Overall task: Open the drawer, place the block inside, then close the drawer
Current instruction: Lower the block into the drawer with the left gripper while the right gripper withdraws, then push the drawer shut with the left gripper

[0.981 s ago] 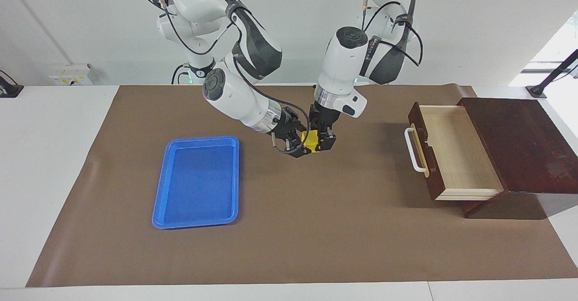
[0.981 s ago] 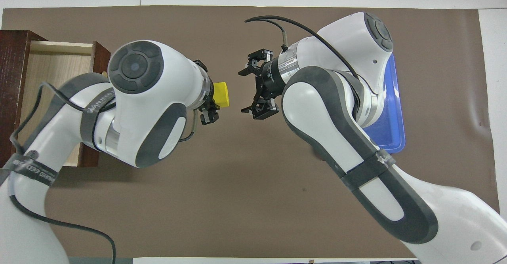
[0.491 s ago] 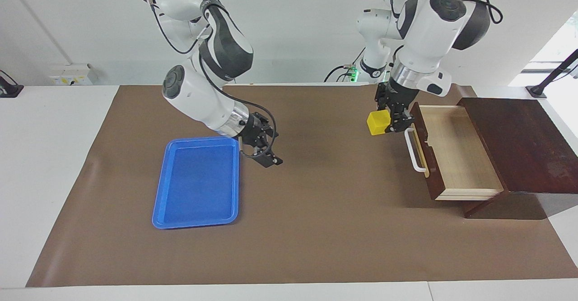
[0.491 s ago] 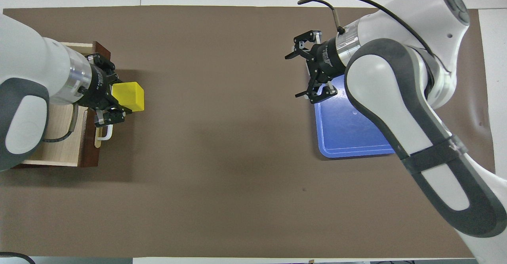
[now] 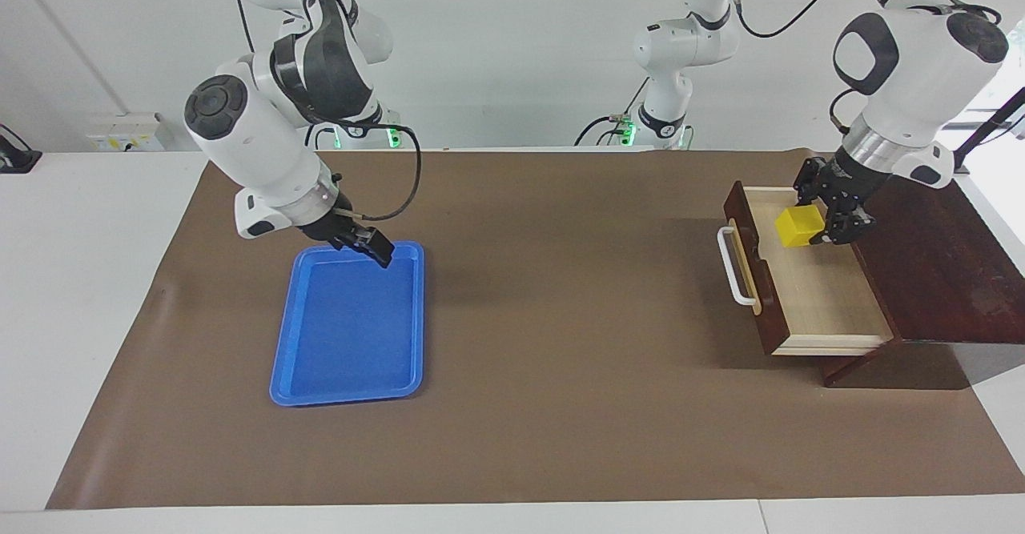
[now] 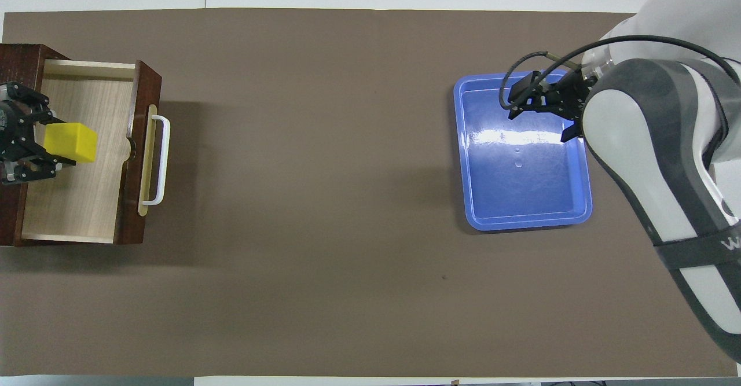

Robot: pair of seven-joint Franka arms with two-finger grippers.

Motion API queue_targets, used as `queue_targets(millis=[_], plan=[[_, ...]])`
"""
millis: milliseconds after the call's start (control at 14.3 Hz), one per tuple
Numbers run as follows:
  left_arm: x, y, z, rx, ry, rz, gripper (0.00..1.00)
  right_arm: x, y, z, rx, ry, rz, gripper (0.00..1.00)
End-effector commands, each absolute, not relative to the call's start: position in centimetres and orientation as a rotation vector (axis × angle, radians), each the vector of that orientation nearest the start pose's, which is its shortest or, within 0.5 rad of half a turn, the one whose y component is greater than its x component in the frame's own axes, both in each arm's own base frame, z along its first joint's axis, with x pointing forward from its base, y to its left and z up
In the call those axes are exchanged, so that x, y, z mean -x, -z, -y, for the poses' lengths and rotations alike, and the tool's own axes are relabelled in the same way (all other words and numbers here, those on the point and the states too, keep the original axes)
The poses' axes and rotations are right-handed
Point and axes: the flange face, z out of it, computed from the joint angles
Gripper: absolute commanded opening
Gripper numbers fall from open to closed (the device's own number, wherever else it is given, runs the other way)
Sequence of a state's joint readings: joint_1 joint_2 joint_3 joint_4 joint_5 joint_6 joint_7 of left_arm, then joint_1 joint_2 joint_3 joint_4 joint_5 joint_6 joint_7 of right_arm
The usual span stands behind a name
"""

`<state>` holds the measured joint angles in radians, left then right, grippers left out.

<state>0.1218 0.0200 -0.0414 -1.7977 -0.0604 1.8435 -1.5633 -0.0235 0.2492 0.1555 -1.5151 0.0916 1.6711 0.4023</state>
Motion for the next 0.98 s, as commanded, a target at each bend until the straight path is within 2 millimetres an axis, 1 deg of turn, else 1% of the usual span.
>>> queue_targets(millis=[0, 140, 210, 280, 350, 421, 491, 561, 631, 771, 841, 911], plan=[[-53.9, -50.2, -4.2, -2.103, -0.002, -2.224, 0.0, -60.7, -54.6, -4.3, 3.114, -0.123, -0.097, 1.0], [-52.9, -47.5, -4.3, -2.128, -0.003, -2.206, 0.0, -59.2, -56.9, -2.4, 3.125, -0.116, -0.07, 1.0], [-52.4, -46.3, -4.7, -2.119, 0.02, -2.232, 0.0, -58.3, -58.2, -2.2, 3.131, -0.114, -0.063, 1.0], [-52.3, -45.9, -4.7, -2.118, 0.026, -2.238, 0.08, -57.5, -59.3, -2.1, 3.142, -0.121, -0.046, 1.0], [-52.1, -45.3, -4.6, -2.13, 0.027, -2.231, 0.27, -56.5, -60.4, -2.0, 3.156, -0.131, -0.013, 1.0], [-52.1, -45.2, -4.7, -2.133, 0.018, -2.222, 0.57, -55.7, -61.2, -2.0, 3.159, -0.139, 0.02, 1.0], [-52.3, -45.4, -5.0, -2.144, 0.002, -2.2, 1.0, -55.2, -61.7, -1.8, 3.16, -0.151, 0.039, 1.0], [-53.0, -45.9, -5.1, -2.136, -0.015, -2.196, 1.0, -55.1, -61.7, -1.7, 3.16, -0.156, 0.063, 1.0], [-54.5, -47.7, -4.9, -2.125, -0.035, -2.186, 1.0, -55.1, -61.5, -1.6, 3.16, -0.16, 0.114, 1.0], [-57.3, -51.0, -3.4, -2.106, 0.008, -2.221, 1.0, -54.8, -61.1, -0.5, 3.161, -0.164, 0.148, 1.0], [-58.6, -52.2, -0.2, -2.074, 0.018, -2.247, 1.0, -54.7, -61.0, 0.1, 3.161, -0.171, 0.129, 1.0], [-58.8, -52.3, 3.6, -2.081, 0.012, -2.241, 1.0, -54.5, -60.8, 0.0, 3.162, -0.181, 0.119, 1.0]])
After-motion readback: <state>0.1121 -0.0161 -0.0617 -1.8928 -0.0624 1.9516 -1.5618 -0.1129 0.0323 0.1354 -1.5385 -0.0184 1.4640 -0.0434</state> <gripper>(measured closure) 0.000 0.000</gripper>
